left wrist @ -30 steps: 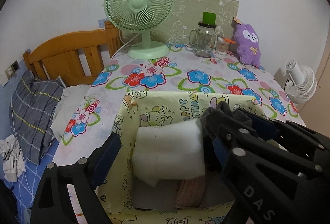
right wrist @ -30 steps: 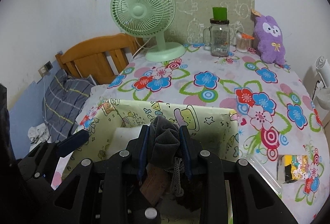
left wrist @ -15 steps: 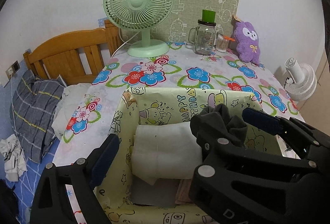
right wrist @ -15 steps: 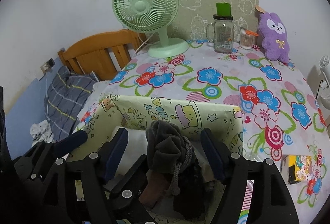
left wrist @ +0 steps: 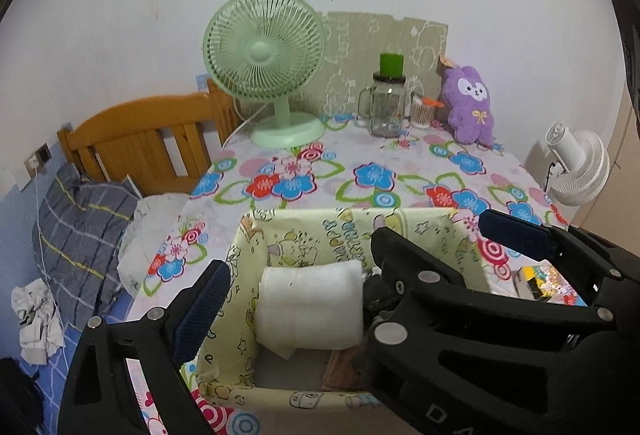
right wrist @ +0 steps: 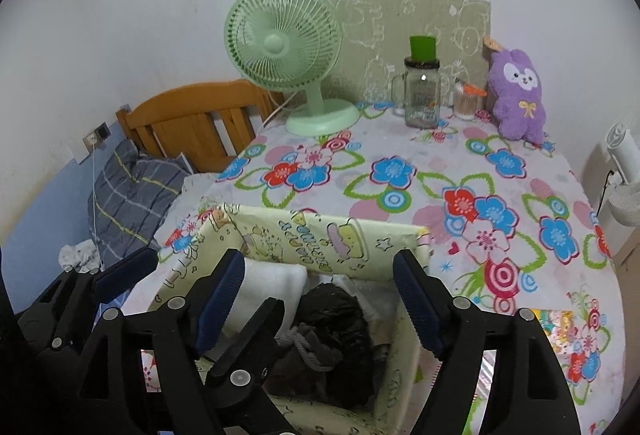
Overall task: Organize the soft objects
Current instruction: 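Lower both items into the fabric box and open both tools, then withdraw both open tools from the box toward the remaining bed items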
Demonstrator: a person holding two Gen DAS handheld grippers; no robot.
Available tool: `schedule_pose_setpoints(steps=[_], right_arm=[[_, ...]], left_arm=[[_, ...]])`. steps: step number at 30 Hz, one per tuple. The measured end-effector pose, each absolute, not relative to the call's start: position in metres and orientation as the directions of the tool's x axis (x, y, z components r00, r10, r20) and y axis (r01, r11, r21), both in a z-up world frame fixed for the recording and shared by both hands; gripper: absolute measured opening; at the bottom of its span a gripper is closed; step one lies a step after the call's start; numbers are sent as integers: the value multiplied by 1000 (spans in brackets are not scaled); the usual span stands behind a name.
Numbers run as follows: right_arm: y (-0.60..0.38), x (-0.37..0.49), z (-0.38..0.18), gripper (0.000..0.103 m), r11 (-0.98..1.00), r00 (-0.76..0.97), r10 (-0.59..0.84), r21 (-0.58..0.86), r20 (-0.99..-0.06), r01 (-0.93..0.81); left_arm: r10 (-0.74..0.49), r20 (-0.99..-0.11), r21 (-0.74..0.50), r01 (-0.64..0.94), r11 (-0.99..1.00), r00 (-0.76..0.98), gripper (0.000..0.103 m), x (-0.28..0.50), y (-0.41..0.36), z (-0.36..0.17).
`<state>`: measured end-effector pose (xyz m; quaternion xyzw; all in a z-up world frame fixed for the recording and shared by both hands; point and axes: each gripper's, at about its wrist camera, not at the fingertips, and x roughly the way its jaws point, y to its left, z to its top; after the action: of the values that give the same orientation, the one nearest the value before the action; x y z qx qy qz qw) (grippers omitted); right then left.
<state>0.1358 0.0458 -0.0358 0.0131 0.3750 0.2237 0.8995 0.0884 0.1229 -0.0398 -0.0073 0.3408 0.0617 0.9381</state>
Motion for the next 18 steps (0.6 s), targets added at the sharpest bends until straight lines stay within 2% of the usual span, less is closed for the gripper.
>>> schedule_pose_setpoints(steps=[18], right_arm=[[-15, 103, -1, 91, 944, 724, 319, 134, -612, -303]], left_arm=[[69, -579, 18, -72, 997, 812, 97, 65, 65, -11]])
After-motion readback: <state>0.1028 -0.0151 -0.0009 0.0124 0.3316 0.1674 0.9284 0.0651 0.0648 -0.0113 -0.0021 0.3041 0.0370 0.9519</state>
